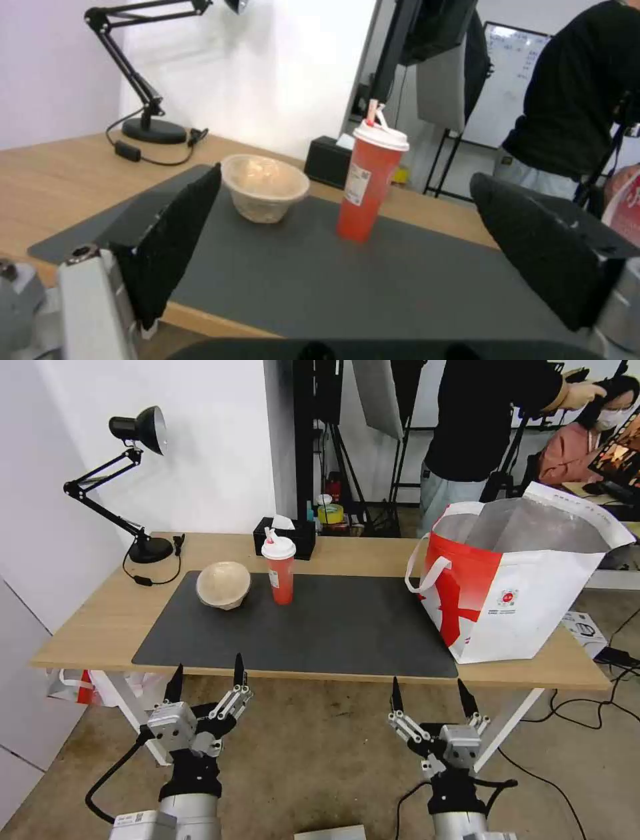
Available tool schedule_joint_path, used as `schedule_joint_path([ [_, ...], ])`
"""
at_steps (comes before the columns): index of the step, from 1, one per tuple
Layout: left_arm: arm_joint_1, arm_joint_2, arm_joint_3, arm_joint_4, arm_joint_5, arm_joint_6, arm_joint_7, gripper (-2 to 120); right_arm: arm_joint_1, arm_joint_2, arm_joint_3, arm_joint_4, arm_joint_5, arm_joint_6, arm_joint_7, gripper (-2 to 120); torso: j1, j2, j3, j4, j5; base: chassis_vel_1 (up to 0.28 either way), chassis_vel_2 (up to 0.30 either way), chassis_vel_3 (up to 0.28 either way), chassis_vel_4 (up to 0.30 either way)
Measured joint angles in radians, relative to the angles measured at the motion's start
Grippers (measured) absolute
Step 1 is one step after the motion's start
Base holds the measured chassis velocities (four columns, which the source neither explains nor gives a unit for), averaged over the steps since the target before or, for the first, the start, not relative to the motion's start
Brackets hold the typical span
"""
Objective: Pick up the trash from the table and place it into the takeout bag.
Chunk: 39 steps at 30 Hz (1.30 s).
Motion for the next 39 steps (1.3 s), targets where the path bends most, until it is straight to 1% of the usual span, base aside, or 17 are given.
schedule_joint_path([
  [2,-0.001,-0.001,0.0,0.0,-0.003,0.0,0.0,100,0.071,-0.031,0.007,-0.001,-0.008,0.075,-0.098,100,0.0,0.0,0.0,0.0002,0.0001,0.0,0.0,0.0,0.0],
  [4,-0.001,-0.002,0.0,0.0,-0.003,0.0,0.001,100,0.118,-0.059,0.007,0.028,0.046,0.09,-0.17,100,0.0,0.0,0.0,0.0003,-0.0001,0.0,0.0,0.0,0.0],
  [5,-0.001,-0.002,0.0,0.0,-0.003,0.0,0.001,100,0.118,-0.059,0.007,0.028,0.046,0.09,-0.17,100,0.0,0.0,0.0,0.0003,-0.0001,0.0,0.0,0.0,0.0],
  [10,0.003,-0.011,0.002,0.0,-0.003,-0.001,0.003,100,0.226,-0.107,0.009,0.067,0.148,0.095,-0.269,100,0.0,0.0,0.0,0.0002,0.0,0.0,0.0,0.0,0.0],
  [14,0.004,-0.016,0.002,0.0,-0.002,-0.004,0.004,100,0.307,-0.135,0.022,0.084,0.301,0.1,-0.421,100,0.0,0.0,0.0,0.0001,0.0001,0.0,0.0,0.0,0.0],
  [15,0.004,-0.016,0.002,0.0,-0.002,-0.004,0.004,100,0.307,-0.135,0.022,0.084,0.301,0.1,-0.421,100,0.0,0.0,0.0,0.0001,0.0001,0.0,0.0,0.0,0.0],
  [18,0.005,-0.018,0.002,0.0,-0.002,-0.006,0.004,100,0.4,-0.161,0.019,0.085,0.457,0.074,-0.576,100,0.0,0.0,0.0,0.0002,0.0,0.0,0.0,0.0,0.0],
  [21,0.005,-0.021,0.001,0.0,-0.004,-0.006,0.004,100,0.463,-0.168,0.006,0.068,0.513,0.05,-0.649,100,0.0,0.0,0.0,0.0,0.0,0.0,0.0,0.0,0.0],
  [23,0.005,-0.025,0.002,0.0,-0.005,-0.006,0.004,100,0.529,-0.166,-0.007,0.05,0.567,0.007,-0.717,100,0.0,0.0,0.0,0.0001,0.0,0.0,0.0,0.0,0.0],
  [24,0.005,-0.027,0.003,0.0,-0.006,-0.006,0.004,100,0.564,-0.157,-0.01,0.046,0.607,-0.037,-0.738,100,0.0,0.0,0.0,0.0002,-0.0001,0.0,0.0,0.0,0.0],
  [25,0.005,-0.027,0.003,0.0,-0.006,-0.006,0.004,100,0.564,-0.157,-0.01,0.046,0.607,-0.037,-0.738,100,0.0,0.0,0.0,0.0002,-0.0001,0.0,0.0,0.0,0.0],
  [29,0.006,-0.034,0.003,0.0,-0.005,-0.006,0.004,100,0.692,-0.106,-0.015,0.033,0.721,-0.242,-0.742,100,0.0,0.0,0.0,0.0001,0.0,0.0,0.0,0.0,0.0],
  [30,0.006,-0.034,0.003,0.0,-0.005,-0.006,0.004,100,0.692,-0.106,-0.015,0.033,0.721,-0.242,-0.742,100,0.0,0.0,0.0,0.0001,0.0,0.0,0.0,0.0,0.0],
  [33,0.006,-0.037,0.002,0.0,-0.004,-0.006,0.004,100,0.784,-0.057,-0.015,0.036,0.862,-0.434,-0.682,100,0.0,0.0,0.0,0.0002,0.0,0.0,0.0,0.0,0.0],
  [34,0.006,-0.037,0.002,0.0,-0.004,-0.006,0.004,100,0.784,-0.057,-0.015,0.036,0.862,-0.434,-0.682,100,0.0,0.0,0.0,0.0002,0.0,0.0,0.0,0.0,0.0],
  [37,0.005,-0.045,0.003,0.0,-0.004,-0.008,0.005,100,0.838,-0.009,-0.026,0.023,0.905,-0.527,-0.626,100,0.0,0.0,0.0,0.0002,-0.0001,0.0,0.0,0.0,0.0],
  [39,0.005,-0.047,0.004,0.0,-0.004,-0.008,0.006,100,0.855,0.012,-0.036,0.012,0.903,-0.548,-0.598,100,0.0,0.0,0.0,0.0002,-0.0002,0.0,0.0,0.0,0.0],
])
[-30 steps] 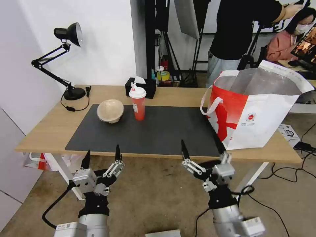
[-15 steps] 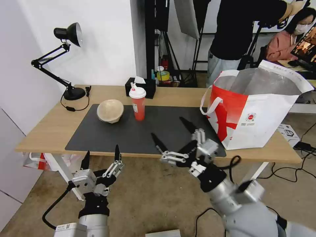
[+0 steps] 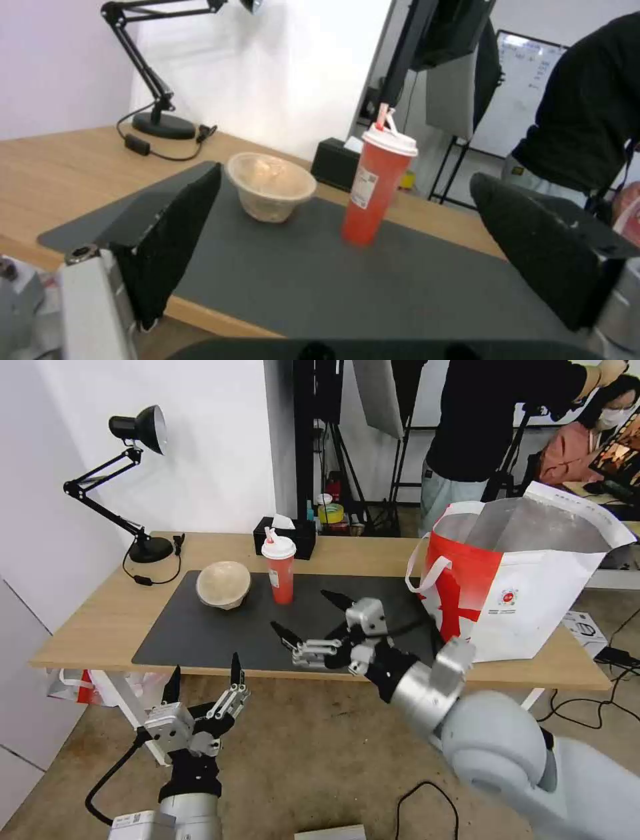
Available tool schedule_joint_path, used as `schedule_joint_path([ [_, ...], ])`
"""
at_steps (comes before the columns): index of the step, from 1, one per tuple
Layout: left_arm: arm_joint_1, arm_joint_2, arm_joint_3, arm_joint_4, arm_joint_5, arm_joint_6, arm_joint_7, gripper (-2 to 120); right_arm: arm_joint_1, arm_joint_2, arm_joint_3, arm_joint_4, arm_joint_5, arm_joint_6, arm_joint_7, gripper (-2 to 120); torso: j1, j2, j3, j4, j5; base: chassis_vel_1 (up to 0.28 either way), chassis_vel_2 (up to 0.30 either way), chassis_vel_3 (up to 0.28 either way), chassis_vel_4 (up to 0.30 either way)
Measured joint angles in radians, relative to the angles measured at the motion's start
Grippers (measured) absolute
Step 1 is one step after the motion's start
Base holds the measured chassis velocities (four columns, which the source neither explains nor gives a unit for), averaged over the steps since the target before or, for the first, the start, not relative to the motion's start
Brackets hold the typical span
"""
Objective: Pick up the trash from the table and place it into the takeout bag.
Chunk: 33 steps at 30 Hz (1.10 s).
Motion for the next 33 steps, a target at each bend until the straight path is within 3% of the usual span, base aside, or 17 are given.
schedule_joint_path([
  [12,-0.013,-0.01,0.003,0.011,0.003,0.0,0.001,100,0.076,0.125,-0.075,-0.113,-0.053,-0.061,0.14,100,0.0,0.0,0.0,0.0001,0.0,0.0,0.0,0.0,0.0],
  [33,-0.012,-0.012,0.003,0.009,0.008,0.0,0.001,100,0.195,0.224,-0.137,-0.304,-0.036,-0.047,0.182,100,0.0,0.0,0.0,0.0,0.0,0.0,0.0,0.0,0.0],
])
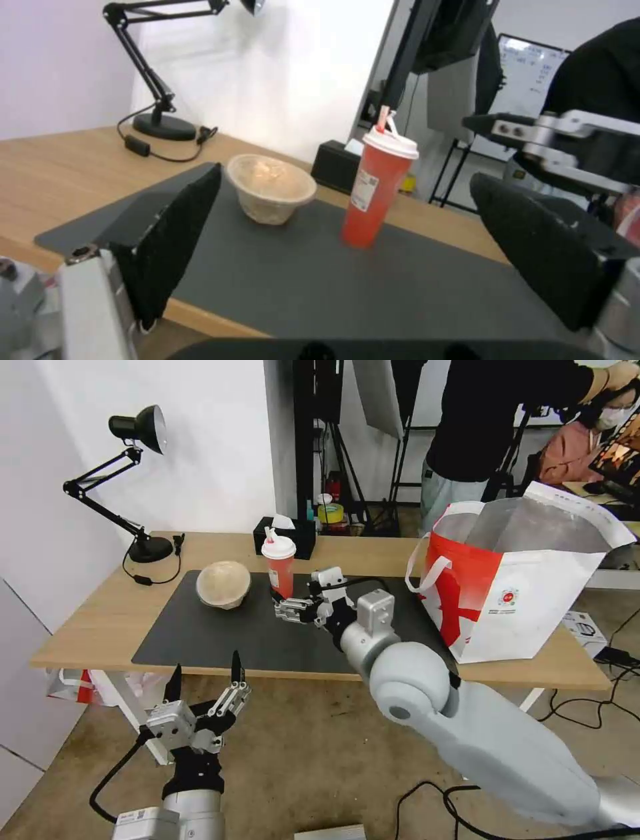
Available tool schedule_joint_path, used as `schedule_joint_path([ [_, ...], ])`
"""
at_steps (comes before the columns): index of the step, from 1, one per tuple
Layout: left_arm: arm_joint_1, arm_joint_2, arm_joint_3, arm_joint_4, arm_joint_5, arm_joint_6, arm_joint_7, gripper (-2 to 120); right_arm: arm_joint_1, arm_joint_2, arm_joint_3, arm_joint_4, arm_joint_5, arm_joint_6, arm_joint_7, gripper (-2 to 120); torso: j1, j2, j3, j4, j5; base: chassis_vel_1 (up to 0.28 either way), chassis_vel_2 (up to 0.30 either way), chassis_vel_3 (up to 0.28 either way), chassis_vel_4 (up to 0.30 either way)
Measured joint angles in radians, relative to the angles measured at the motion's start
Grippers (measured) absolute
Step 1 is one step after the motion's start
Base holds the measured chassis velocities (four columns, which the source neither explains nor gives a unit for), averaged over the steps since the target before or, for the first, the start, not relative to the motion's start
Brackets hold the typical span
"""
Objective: Pick up the trash from the table and place it into the takeout bag.
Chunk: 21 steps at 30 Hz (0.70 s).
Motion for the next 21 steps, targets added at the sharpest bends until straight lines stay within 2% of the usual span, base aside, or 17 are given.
schedule_joint_path([
  [21,-0.005,-0.01,0.01,0.008,0.013,-0.007,0.0,100,0.114,0.074,-0.043,-0.154,-0.007,0.008,-0.011,100,0.0,0.0,0.0,-0.0001,0.0001,0.0,0.0,0.0,0.0],
])
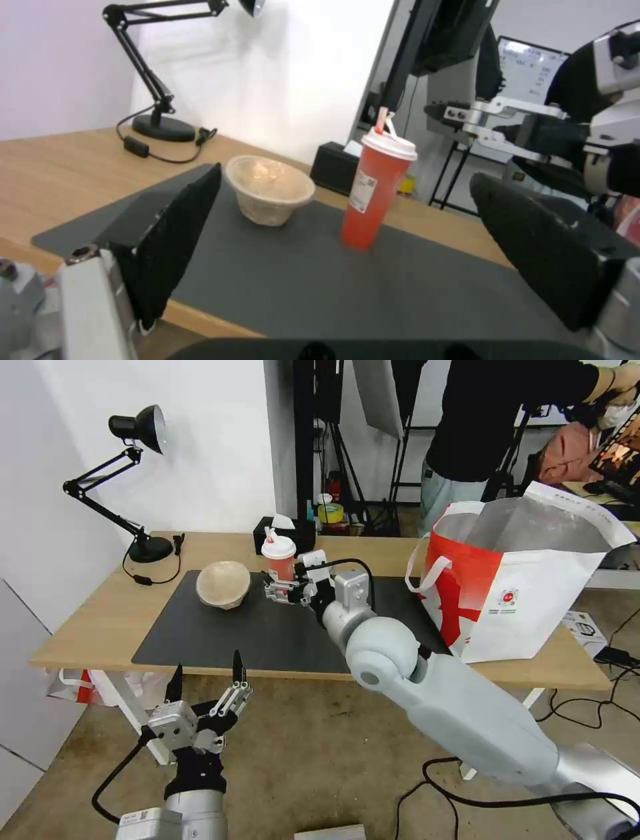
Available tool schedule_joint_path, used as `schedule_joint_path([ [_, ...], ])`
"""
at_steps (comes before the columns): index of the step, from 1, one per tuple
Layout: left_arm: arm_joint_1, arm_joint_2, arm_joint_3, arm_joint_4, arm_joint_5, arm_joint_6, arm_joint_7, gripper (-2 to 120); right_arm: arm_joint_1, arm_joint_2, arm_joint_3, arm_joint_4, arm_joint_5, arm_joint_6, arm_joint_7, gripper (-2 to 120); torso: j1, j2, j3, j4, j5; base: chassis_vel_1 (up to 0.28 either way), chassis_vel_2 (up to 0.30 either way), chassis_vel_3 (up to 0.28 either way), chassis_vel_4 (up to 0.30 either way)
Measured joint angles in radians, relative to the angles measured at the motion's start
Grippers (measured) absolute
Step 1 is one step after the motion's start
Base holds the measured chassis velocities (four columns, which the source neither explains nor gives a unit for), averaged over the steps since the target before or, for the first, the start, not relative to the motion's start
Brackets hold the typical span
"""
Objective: Pick up the trash from the table and place it into the takeout bag.
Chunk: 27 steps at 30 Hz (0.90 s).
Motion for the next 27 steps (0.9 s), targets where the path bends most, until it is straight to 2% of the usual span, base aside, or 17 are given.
schedule_joint_path([
  [13,0.002,-0.007,0.005,0.0,0.013,-0.005,0.0,100,0.04,0.025,-0.004,-0.053,0.017,-0.013,0.001,100,0.0,0.0,0.0,0.0,0.0,0.0,0.0,0.0,0.0],
  [27,0.006,-0.007,0.003,-0.002,0.015,-0.005,0.001,100,0.075,0.047,0.014,-0.094,0.128,-0.069,0.028,100,0.0,0.0,0.0,0.0,0.0,0.0,0.0,0.0,0.0],
])
